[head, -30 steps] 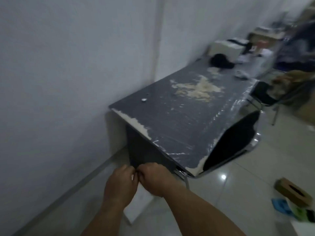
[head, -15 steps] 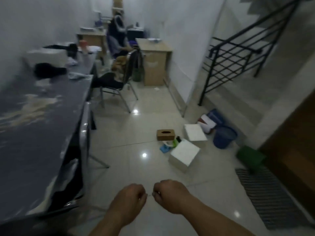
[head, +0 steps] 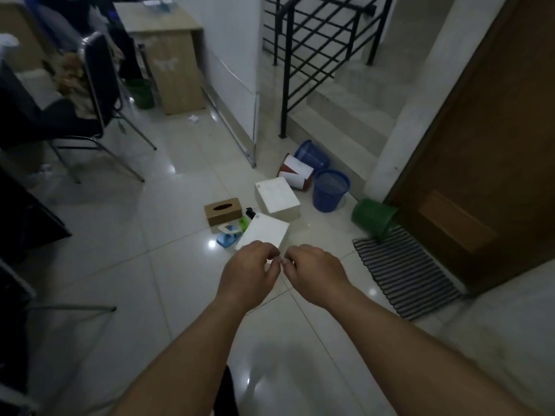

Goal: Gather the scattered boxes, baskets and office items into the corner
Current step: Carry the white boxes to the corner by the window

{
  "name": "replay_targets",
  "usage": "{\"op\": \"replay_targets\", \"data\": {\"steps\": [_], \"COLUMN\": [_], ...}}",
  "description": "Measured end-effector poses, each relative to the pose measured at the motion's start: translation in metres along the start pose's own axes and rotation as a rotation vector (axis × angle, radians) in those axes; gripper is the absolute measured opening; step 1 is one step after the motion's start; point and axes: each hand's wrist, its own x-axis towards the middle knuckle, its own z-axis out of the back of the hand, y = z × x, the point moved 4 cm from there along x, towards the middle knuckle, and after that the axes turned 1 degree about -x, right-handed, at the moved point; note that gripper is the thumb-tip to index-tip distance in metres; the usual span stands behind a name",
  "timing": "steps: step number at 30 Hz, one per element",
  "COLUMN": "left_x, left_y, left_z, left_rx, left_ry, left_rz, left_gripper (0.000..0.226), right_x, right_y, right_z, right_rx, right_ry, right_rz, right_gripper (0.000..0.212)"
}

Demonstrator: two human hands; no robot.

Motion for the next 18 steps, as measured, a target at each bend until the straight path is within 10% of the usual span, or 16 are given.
{"op": "replay_targets", "data": {"steps": [18], "left_x": [0.249], "left_y": [0.217], "left_z": [-0.008], "left_rx": [0.286], "left_ry": [0.582], "left_rz": [-0.048], "left_gripper": [0.028], "right_x": [0.270], "right_y": [-0.040], "right_z": [-0.088], "right_rx": [0.094], "right_ry": [0.188], "right_rz": [-0.367], "right_gripper": [0.026]}}
